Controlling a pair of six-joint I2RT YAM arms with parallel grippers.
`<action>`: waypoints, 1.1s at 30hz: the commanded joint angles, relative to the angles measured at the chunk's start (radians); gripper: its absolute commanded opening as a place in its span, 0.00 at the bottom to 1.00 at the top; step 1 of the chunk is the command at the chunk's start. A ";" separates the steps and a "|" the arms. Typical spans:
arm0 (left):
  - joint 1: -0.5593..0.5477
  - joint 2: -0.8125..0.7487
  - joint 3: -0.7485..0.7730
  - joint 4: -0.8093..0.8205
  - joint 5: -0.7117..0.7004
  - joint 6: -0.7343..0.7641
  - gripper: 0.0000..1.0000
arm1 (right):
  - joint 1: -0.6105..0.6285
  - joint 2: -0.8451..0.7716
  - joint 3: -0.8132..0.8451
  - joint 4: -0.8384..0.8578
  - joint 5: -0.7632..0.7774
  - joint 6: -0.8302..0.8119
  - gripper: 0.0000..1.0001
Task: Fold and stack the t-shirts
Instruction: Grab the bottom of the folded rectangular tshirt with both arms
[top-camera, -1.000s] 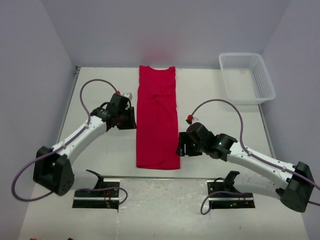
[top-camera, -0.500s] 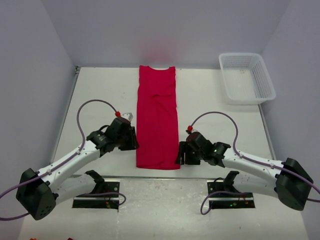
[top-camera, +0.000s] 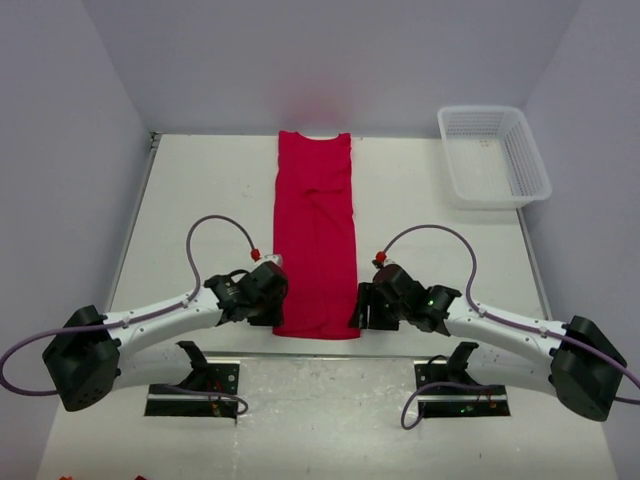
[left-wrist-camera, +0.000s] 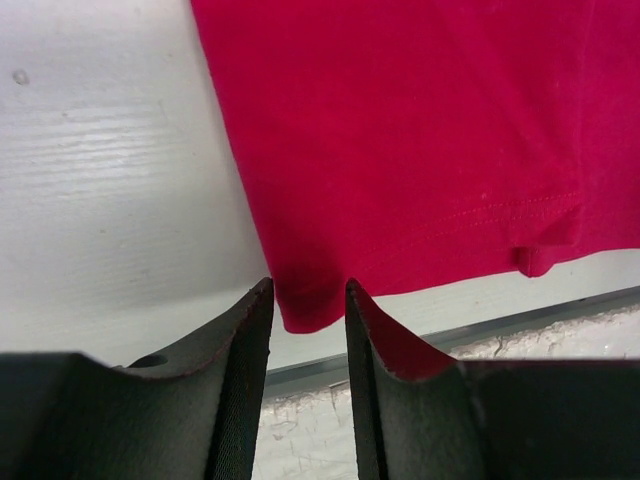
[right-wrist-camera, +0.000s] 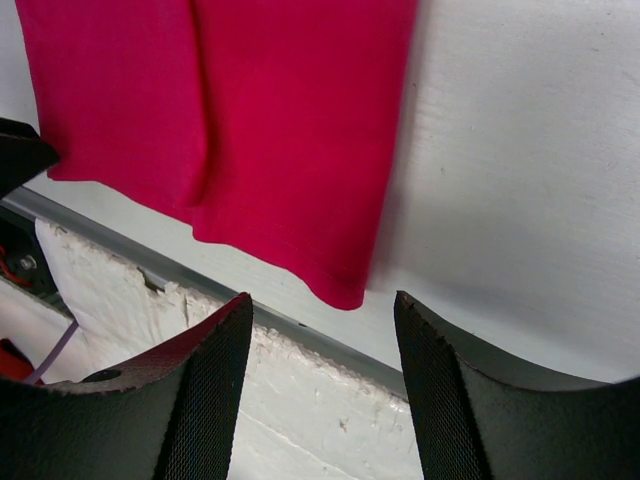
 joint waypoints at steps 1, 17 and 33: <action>-0.038 0.021 0.003 0.039 -0.051 -0.065 0.36 | 0.001 -0.014 -0.005 0.024 0.009 0.024 0.60; -0.101 -0.028 -0.015 -0.079 -0.095 -0.177 0.35 | 0.001 -0.055 -0.011 0.002 0.018 0.027 0.60; -0.124 0.047 -0.031 -0.045 -0.120 -0.215 0.35 | 0.001 -0.055 -0.014 -0.005 0.023 0.030 0.60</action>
